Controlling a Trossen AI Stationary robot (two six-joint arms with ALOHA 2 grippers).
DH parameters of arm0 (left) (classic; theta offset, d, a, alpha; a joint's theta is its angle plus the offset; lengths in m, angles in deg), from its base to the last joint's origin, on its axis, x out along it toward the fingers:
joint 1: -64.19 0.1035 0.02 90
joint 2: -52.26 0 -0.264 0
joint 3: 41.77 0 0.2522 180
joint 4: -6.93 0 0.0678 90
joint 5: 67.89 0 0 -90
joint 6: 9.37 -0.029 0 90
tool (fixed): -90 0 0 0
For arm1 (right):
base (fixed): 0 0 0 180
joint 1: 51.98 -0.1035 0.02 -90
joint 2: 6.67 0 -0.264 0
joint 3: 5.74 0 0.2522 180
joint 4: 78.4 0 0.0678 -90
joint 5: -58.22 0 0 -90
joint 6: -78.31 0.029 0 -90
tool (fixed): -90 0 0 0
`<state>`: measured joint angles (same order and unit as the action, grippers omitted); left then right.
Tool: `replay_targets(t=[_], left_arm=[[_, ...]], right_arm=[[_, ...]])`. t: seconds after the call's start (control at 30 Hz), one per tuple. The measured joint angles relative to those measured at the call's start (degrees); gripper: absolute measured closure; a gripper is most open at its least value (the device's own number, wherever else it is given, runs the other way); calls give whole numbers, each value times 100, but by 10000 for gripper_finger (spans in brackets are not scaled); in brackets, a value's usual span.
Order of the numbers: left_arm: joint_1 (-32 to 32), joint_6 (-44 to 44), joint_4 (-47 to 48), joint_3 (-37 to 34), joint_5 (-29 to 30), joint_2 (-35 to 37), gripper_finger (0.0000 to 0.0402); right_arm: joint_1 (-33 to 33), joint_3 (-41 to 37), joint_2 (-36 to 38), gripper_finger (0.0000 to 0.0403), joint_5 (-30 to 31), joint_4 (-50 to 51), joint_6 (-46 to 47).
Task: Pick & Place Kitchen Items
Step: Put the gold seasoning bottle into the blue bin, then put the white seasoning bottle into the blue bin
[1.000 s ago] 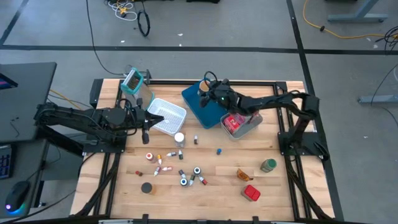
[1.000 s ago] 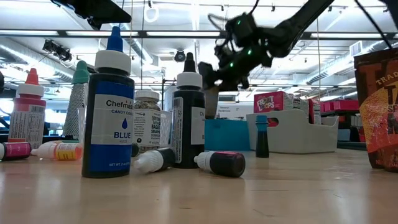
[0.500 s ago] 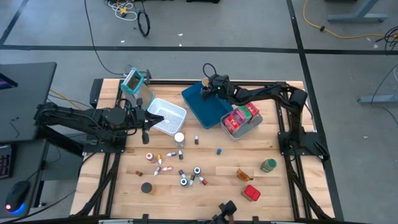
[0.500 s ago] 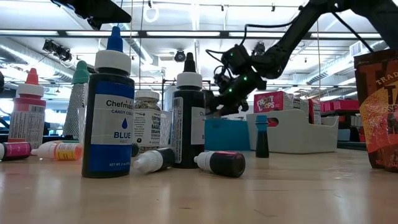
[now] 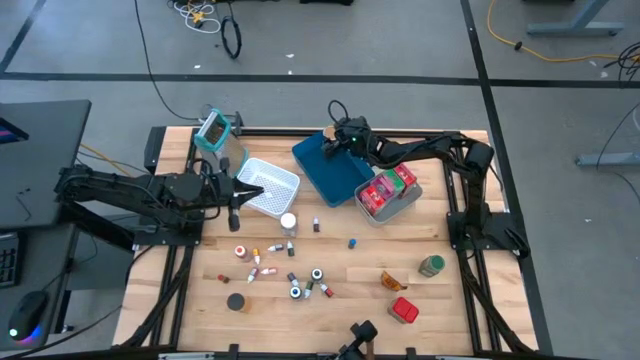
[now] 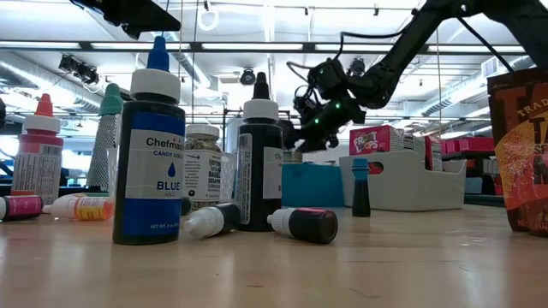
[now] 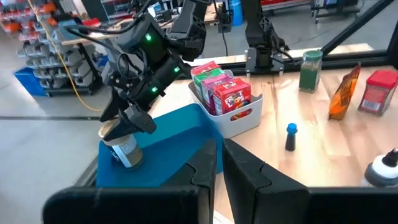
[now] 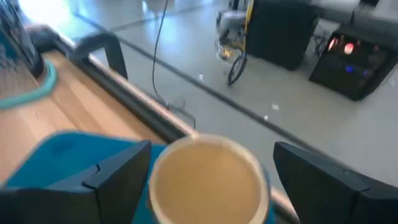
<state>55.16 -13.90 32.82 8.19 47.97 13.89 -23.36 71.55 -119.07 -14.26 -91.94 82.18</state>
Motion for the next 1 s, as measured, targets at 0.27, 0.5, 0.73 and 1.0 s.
replay_targets(t=[0.27,0.5,0.73,1.0], left_arm=[[0,-833,-1,0,3,1,368],[0,-940,-1,0,2,0,368],[-1,-626,-2,0,-2,0,368],[-1,-332,-3,0,-147,1,368]], right_arm=[[-404,-2,810,54,-76,-41,-395],[-1155,-2,1217,71,-1492,-45,-430],[-2228,-3,949,73,-2223,-28,-425],[-3011,-6,173,59,-1545,-733,-365]])
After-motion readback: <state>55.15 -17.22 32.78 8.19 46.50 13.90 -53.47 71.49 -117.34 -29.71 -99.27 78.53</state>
